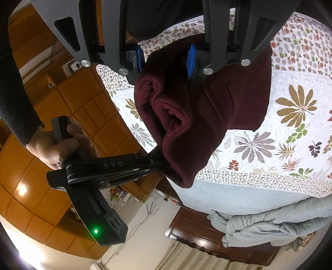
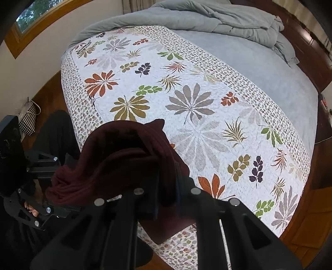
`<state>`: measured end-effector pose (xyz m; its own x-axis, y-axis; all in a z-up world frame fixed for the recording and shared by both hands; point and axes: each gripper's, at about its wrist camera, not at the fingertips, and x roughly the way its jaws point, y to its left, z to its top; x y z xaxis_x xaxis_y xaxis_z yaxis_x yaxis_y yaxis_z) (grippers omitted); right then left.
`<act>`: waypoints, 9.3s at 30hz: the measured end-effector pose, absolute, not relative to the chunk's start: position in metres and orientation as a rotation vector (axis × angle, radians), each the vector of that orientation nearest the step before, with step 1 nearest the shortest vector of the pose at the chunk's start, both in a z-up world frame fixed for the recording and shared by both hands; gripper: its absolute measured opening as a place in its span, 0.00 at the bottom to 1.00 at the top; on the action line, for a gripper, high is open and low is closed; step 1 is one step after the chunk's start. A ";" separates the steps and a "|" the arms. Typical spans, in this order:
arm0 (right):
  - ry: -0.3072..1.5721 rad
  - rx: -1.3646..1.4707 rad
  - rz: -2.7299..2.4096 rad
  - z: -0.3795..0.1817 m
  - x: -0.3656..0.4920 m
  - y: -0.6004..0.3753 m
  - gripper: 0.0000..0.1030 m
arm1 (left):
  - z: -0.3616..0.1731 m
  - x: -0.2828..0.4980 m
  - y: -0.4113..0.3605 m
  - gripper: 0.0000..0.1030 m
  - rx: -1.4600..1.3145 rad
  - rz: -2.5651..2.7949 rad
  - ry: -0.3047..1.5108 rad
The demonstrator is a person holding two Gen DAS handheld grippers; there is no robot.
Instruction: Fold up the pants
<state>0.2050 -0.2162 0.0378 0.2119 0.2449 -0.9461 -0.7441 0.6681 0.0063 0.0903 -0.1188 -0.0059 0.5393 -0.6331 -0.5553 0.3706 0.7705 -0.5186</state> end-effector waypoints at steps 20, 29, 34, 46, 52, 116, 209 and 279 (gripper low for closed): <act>1.092 -0.597 0.727 0.007 0.203 -0.249 0.11 | -0.028 0.104 -0.156 0.31 -0.308 -0.657 0.835; 1.038 -0.623 0.734 -0.012 0.202 -0.265 0.11 | -0.042 0.108 -0.170 0.31 -0.296 -0.666 0.858; 1.029 -0.621 0.731 -0.023 0.203 -0.276 0.11 | -0.052 0.113 -0.181 0.31 -0.287 -0.672 0.879; 1.013 -0.609 0.726 -0.054 0.202 -0.300 0.11 | -0.078 0.121 -0.207 0.31 -0.258 -0.675 0.940; 1.026 -0.584 0.723 -0.074 0.203 -0.316 0.12 | -0.095 0.126 -0.221 0.31 -0.241 -0.675 0.975; 1.050 0.626 0.305 -0.109 0.072 -0.372 0.52 | -0.139 0.232 -0.043 0.71 -0.588 -0.618 1.051; 0.980 1.012 0.678 -0.143 0.143 -0.415 0.19 | -0.176 0.200 -0.039 0.52 -0.873 -0.990 0.957; 1.141 0.854 0.384 -0.184 0.172 -0.423 0.04 | -0.186 0.126 -0.082 0.73 -0.688 -1.092 1.125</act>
<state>0.1719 -0.4228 -0.1840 0.3975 0.6637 -0.6337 0.1464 0.6359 0.7578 0.1255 -0.0822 -0.1857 0.0439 -0.9326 -0.3583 0.3304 0.3520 -0.8757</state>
